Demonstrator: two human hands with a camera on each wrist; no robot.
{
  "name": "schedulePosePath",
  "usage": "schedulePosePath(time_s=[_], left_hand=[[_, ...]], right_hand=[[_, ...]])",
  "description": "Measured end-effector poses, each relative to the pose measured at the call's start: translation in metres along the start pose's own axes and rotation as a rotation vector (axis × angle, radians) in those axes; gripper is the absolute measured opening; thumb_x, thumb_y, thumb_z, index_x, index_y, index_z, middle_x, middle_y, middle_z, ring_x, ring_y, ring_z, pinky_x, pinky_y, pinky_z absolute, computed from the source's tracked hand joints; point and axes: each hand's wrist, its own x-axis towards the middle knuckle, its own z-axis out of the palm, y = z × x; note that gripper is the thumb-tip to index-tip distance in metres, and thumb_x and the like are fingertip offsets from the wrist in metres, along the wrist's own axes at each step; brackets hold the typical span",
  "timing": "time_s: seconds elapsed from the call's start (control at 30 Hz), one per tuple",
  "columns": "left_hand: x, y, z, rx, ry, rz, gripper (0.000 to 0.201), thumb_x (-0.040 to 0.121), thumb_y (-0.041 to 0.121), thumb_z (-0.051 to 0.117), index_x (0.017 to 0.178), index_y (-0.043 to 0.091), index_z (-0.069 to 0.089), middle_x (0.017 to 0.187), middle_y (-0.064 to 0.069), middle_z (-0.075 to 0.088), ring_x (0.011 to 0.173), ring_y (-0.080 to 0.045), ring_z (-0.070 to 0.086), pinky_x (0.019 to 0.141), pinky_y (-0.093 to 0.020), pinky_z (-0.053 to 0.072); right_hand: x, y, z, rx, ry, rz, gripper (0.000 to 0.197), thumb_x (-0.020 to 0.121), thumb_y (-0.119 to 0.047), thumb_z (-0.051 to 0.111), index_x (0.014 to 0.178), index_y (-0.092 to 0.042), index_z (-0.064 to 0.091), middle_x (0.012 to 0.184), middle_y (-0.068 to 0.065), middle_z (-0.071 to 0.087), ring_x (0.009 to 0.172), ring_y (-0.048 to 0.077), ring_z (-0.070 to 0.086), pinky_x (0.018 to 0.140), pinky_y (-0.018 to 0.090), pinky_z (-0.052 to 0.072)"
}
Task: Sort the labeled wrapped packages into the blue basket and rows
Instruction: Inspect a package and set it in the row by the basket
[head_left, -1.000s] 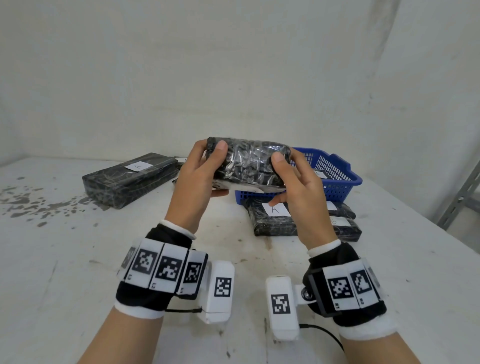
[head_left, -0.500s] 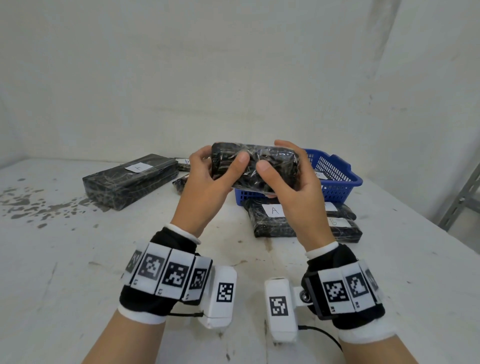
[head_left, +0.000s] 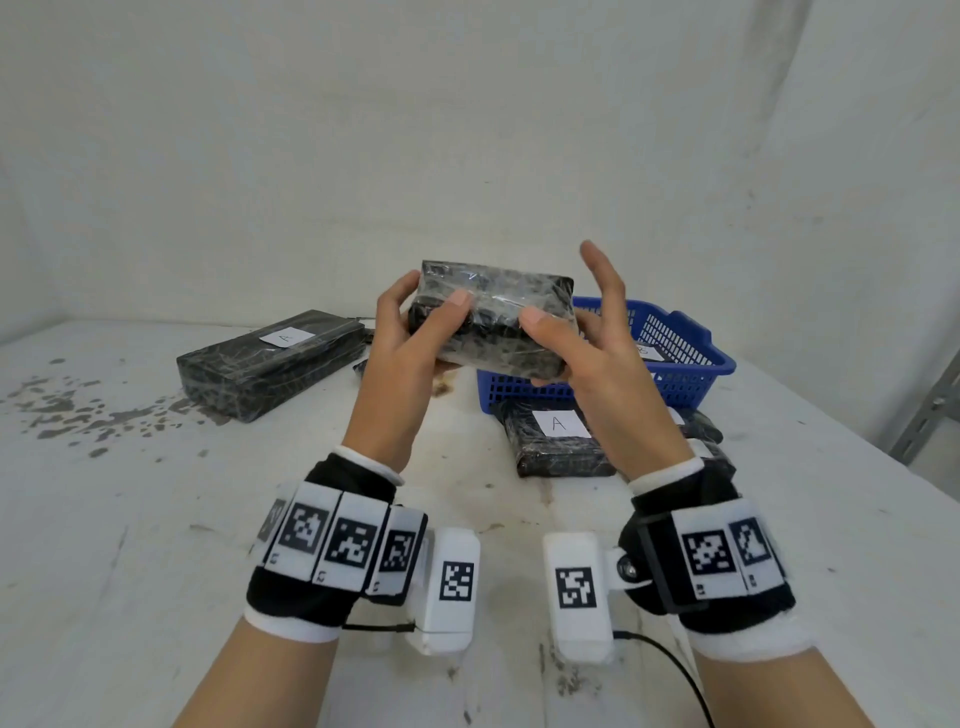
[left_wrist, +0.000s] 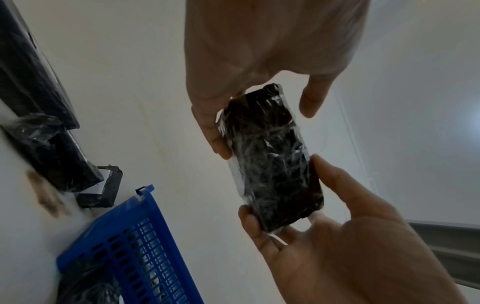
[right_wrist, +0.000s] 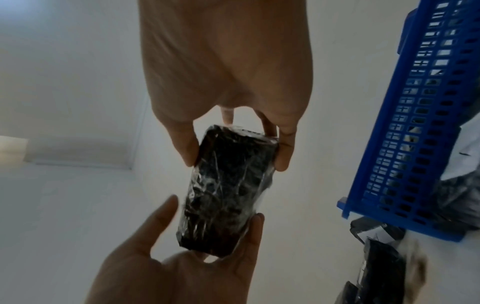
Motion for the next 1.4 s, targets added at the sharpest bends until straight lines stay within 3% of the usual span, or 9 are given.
schedulePosePath(time_s=[0.17, 0.33, 0.47, 0.63, 0.73, 0.83, 1.03, 1.13, 1.4], left_hand=[[0.002, 0.000, -0.001, -0.006, 0.032, 0.053, 0.062, 0.079, 0.038, 0.065, 0.136, 0.038, 0.041, 0.120, 0.000, 0.066, 0.110, -0.021, 0.064, 0.101, -0.053, 0.047], [0.003, -0.003, -0.003, 0.018, 0.037, 0.081, 0.061, 0.081, 0.041, 0.059, 0.139, 0.038, 0.037, 0.117, -0.001, 0.065, 0.103, -0.018, 0.064, 0.093, -0.042, 0.052], [0.003, -0.004, -0.001, 0.018, 0.033, 0.083, 0.059, 0.081, 0.041, 0.059, 0.136, 0.045, 0.037, 0.107, 0.000, 0.064, 0.092, -0.019, 0.064, 0.096, -0.053, 0.050], [0.001, -0.005, -0.001, 0.022, -0.010, 0.111, 0.075, 0.081, 0.044, 0.061, 0.147, 0.048, 0.026, 0.148, -0.022, 0.039, 0.117, -0.027, 0.060, 0.097, -0.045, 0.049], [-0.001, -0.004, 0.000, 0.030, -0.024, 0.121, 0.069, 0.082, 0.040, 0.062, 0.145, 0.045, 0.032, 0.145, -0.013, 0.047, 0.110, -0.016, 0.063, 0.099, -0.044, 0.050], [0.000, -0.007, 0.000, 0.075, -0.038, 0.107, 0.075, 0.078, 0.041, 0.070, 0.144, 0.047, 0.034, 0.149, 0.002, 0.045, 0.129, -0.023, 0.053, 0.107, -0.049, 0.043], [-0.001, -0.007, -0.002, 0.079, -0.067, 0.111, 0.064, 0.078, 0.035, 0.071, 0.136, 0.037, 0.043, 0.120, -0.016, 0.064, 0.110, -0.034, 0.063, 0.090, -0.044, 0.055], [-0.002, -0.007, -0.002, 0.126, -0.038, 0.125, 0.060, 0.075, 0.044, 0.073, 0.128, 0.040, 0.045, 0.115, -0.011, 0.063, 0.109, -0.034, 0.062, 0.093, -0.051, 0.052], [-0.007, -0.009, 0.005, 0.130, -0.026, 0.226, 0.051, 0.083, 0.033, 0.070, 0.123, 0.026, 0.040, 0.099, -0.005, 0.062, 0.088, -0.013, 0.065, 0.078, -0.024, 0.053]], right_hand=[[0.010, -0.003, 0.000, 0.013, -0.012, 0.072, 0.075, 0.073, -0.064, 0.076, 0.139, -0.040, 0.050, 0.125, 0.000, 0.068, 0.118, 0.020, 0.064, 0.104, 0.048, 0.049], [0.010, -0.007, 0.002, 0.069, -0.011, 0.073, 0.047, 0.096, -0.034, 0.064, 0.141, -0.034, 0.049, 0.115, 0.006, 0.069, 0.081, 0.025, 0.074, 0.056, 0.030, 0.055], [0.006, 0.001, 0.011, 0.096, 0.070, -0.018, 0.050, 0.093, -0.041, 0.061, 0.141, -0.033, 0.050, 0.113, 0.010, 0.063, 0.066, 0.017, 0.066, 0.056, 0.031, 0.050], [0.001, 0.005, 0.008, 0.037, 0.032, -0.082, 0.056, 0.094, -0.034, 0.066, 0.143, -0.037, 0.042, 0.126, 0.013, 0.061, 0.074, 0.015, 0.064, 0.067, 0.029, 0.056], [-0.001, 0.005, 0.006, 0.032, 0.039, -0.083, 0.056, 0.091, -0.038, 0.070, 0.141, -0.039, 0.043, 0.131, 0.010, 0.060, 0.080, 0.016, 0.062, 0.063, 0.023, 0.053], [-0.003, 0.007, 0.005, -0.024, 0.040, -0.072, 0.065, 0.079, -0.054, 0.074, 0.136, -0.048, 0.044, 0.137, 0.009, 0.057, 0.101, 0.020, 0.056, 0.077, 0.027, 0.047], [-0.010, 0.007, 0.006, -0.039, 0.080, -0.106, 0.053, 0.087, -0.037, 0.075, 0.132, -0.037, 0.046, 0.132, -0.006, 0.058, 0.114, 0.010, 0.062, 0.095, 0.036, 0.052], [-0.012, 0.007, 0.007, -0.061, 0.112, -0.128, 0.051, 0.086, -0.041, 0.075, 0.128, -0.037, 0.048, 0.136, -0.011, 0.051, 0.129, 0.012, 0.051, 0.109, 0.046, 0.044], [-0.015, 0.003, 0.009, -0.035, 0.167, -0.173, 0.041, 0.086, -0.044, 0.073, 0.122, -0.035, 0.054, 0.122, -0.021, 0.054, 0.119, 0.004, 0.053, 0.102, 0.028, 0.042]])
